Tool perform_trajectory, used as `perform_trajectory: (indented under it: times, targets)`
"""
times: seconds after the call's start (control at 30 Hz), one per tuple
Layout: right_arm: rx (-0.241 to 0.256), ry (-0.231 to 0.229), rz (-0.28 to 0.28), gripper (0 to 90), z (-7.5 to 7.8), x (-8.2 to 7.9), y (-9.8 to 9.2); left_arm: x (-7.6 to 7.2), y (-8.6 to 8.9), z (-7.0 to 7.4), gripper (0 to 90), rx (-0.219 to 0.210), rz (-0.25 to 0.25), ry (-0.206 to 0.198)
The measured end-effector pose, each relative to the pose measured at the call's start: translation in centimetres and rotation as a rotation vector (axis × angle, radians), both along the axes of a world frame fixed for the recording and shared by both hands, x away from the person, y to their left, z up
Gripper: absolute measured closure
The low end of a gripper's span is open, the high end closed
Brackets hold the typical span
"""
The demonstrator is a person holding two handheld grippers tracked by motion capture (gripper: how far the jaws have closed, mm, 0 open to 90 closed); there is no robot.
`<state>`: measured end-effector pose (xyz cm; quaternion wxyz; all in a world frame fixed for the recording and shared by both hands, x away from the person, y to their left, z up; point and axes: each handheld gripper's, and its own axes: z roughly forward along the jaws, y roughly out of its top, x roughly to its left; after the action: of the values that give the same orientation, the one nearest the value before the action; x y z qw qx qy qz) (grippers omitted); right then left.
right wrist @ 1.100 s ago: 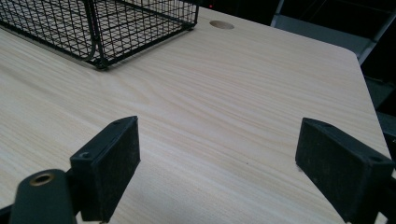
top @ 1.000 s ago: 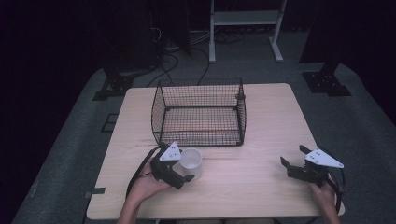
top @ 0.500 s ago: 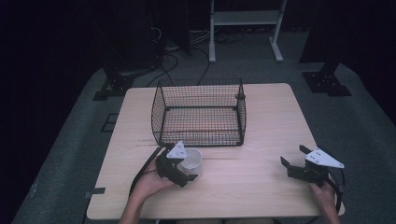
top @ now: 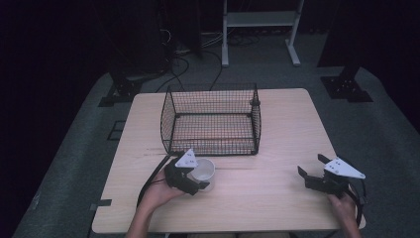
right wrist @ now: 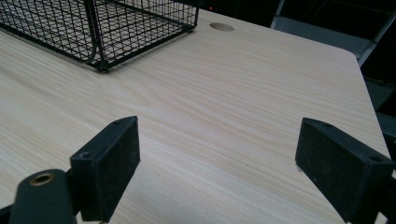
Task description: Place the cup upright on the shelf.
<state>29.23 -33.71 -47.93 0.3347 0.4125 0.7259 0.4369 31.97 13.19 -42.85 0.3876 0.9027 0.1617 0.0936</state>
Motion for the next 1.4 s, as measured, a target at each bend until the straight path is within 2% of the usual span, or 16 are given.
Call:
perform_trajectory:
  times: [0.33,0.7,1.0,1.3,1.4]
  targets:
    - [0.001,0.001,-0.002,13.1,0.0,0.0,0.0,0.1,-0.4,1.4,21.2,-0.043,-0.019,-0.011]
    - [0.004,0.0,0.001,13.1,0.0,0.0,-0.1,0.5,-1.4,2.8,21.4,-0.029,-0.055,-0.015]
    - [0.006,0.001,-0.001,13.1,0.0,0.0,-0.1,1.1,-1.5,4.1,21.4,-0.039,-0.072,-0.016]
    - [0.005,0.003,0.001,13.1,0.0,0.0,-0.1,1.9,-2.1,5.1,21.4,-0.021,-0.098,-0.017]
    - [0.006,0.006,0.001,13.1,0.0,0.0,-0.1,2.2,-2.3,5.4,21.4,-0.029,-0.104,-0.003]
